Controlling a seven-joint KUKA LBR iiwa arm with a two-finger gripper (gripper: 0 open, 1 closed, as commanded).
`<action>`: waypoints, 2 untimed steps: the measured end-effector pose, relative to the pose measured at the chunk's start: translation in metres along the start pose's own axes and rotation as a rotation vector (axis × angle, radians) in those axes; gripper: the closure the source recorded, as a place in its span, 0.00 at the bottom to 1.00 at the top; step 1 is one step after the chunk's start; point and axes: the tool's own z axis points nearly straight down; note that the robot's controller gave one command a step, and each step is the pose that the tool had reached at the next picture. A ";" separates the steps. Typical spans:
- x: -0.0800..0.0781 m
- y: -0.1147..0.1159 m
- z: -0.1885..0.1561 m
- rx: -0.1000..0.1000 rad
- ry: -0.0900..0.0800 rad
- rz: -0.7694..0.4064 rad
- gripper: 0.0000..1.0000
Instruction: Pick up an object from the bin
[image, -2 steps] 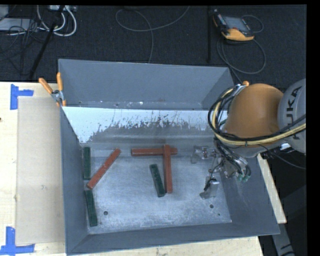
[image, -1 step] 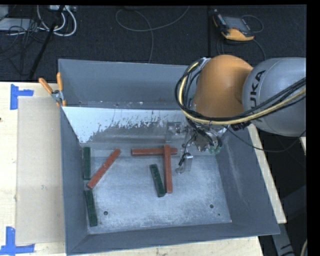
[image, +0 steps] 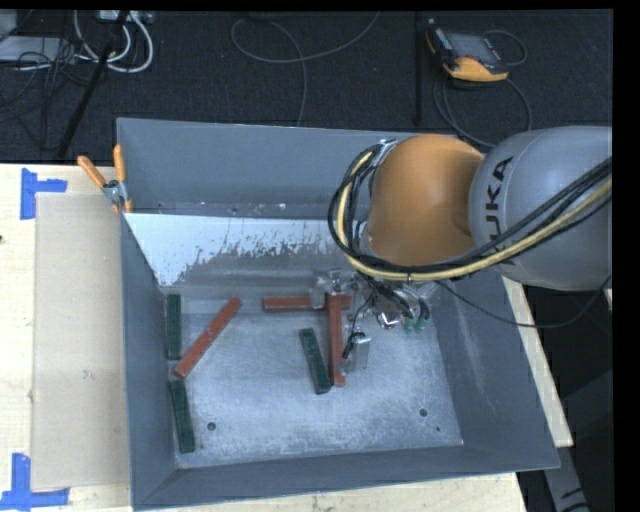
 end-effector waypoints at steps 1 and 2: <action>0.002 -0.027 0.103 0.002 -0.003 -0.321 0.00; -0.028 -0.073 0.102 0.003 -0.003 -0.275 0.00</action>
Offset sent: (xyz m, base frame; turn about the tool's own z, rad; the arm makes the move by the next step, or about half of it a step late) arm 0.0032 -0.0277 -0.1024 -0.3224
